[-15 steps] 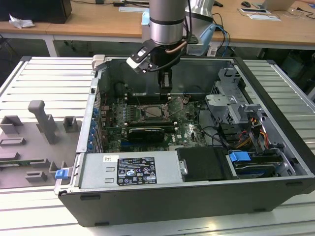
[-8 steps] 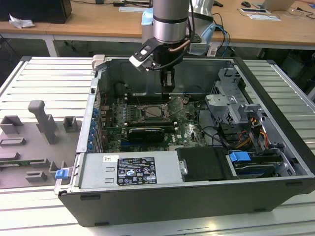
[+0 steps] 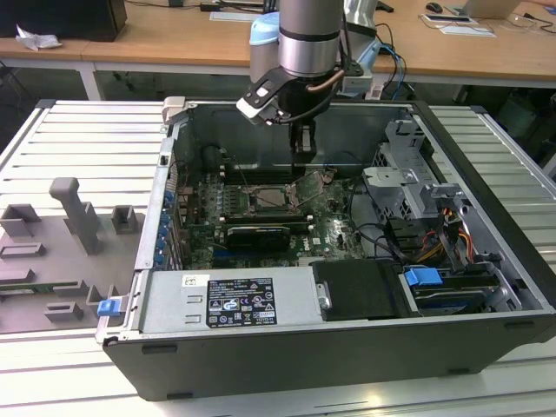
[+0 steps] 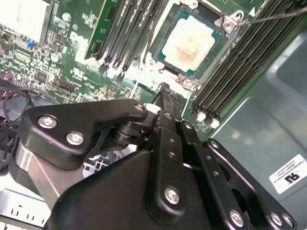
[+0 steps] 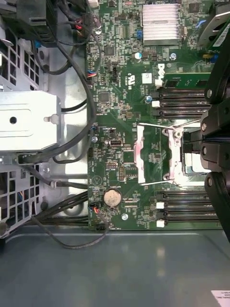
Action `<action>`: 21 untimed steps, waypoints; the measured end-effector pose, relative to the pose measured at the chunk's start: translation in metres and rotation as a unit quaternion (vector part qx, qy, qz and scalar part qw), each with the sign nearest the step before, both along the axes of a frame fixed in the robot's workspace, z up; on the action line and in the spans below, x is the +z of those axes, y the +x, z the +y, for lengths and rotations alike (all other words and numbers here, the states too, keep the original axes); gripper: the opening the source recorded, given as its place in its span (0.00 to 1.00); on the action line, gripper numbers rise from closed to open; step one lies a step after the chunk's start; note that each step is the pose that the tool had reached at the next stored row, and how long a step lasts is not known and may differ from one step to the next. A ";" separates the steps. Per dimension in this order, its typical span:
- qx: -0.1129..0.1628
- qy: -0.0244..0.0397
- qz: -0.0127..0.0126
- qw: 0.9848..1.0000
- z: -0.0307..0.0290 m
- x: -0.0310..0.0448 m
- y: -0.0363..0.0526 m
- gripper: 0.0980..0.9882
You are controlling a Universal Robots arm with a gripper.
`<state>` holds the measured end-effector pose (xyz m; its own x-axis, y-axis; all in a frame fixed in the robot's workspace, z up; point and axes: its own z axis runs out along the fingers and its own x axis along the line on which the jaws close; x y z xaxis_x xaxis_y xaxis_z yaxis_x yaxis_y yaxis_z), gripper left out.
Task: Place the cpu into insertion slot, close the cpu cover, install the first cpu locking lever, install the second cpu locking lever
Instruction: 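Close the cpu cover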
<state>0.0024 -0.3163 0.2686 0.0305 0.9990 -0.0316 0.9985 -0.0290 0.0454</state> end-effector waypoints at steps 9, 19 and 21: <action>0.000 0.000 0.000 1.000 0.0002 0.0000 0.0133 0.01; 0.000 0.000 0.000 1.000 0.0002 0.0000 0.0243 0.01; 0.000 0.000 0.000 1.000 0.0002 0.0000 0.0266 0.01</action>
